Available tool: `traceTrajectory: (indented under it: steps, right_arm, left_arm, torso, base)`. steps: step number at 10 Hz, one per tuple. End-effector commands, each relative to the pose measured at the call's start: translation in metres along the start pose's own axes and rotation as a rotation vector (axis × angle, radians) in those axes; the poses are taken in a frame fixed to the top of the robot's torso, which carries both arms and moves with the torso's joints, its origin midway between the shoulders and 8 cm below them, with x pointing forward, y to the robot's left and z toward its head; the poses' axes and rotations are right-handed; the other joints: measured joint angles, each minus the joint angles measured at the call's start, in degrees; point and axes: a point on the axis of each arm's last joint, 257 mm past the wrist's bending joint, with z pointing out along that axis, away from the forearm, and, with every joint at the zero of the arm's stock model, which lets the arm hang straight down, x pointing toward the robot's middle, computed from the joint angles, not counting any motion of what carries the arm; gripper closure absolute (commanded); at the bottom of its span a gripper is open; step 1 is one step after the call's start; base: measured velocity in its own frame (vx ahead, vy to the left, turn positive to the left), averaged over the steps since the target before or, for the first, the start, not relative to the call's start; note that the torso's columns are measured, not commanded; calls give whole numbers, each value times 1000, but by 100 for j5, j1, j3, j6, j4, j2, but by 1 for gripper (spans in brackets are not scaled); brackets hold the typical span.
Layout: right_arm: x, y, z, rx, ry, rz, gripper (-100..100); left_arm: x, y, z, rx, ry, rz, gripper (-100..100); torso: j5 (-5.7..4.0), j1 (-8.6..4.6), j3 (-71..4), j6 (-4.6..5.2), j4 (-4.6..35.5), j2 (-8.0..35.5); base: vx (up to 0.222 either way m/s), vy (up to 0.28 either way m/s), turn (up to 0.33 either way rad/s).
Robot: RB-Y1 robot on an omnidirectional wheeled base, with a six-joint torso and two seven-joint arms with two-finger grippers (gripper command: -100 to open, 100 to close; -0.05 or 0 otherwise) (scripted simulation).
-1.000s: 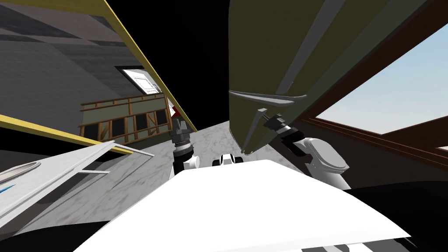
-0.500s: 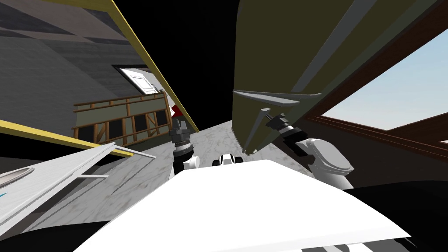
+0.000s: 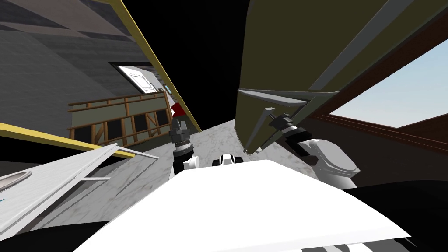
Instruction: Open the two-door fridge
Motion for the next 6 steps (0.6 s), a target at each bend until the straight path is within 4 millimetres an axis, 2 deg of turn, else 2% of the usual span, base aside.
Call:
traceTrajectory:
  steps: [1, 2, 3, 4, 6]
  right_arm:
    - [16, -4, -4, 9, 45, -9, 100]
    - [16, -4, -4, 9, 45, -9, 100]
    - [15, -4, -4, 9, 44, -8, 100]
    - [6, -10, -2, 1, 9, -21, -100]
    - [5, -14, -2, 7, 6, -24, -100]
  left_arm:
    - [0, 0, 0, 0, 0, 0, 0]
    - [0, 0, 0, 0, 0, 0, 0]
    - [0, 0, 0, 0, 0, 0, 0]
    - [0, 0, 0, 0, 0, 0, 0]
    - [0, 0, 0, 0, 0, 1, 0]
  torso:
    - [1, -1, 1, -2, 0, 1]
    - [2, 14, 7, 2, 1, 11]
    - [1, 1, 17, 4, 6, 27]
    - [-13, -54, 19, 10, 8, 28]
    - [-47, -103, -9, -2, -21, -22]
  base:
    - [17, 298, -50]
    - [-21, 276, -30]
    - [-14, 113, -12]
    - [17, -65, 16]
    - [12, -105, 7]
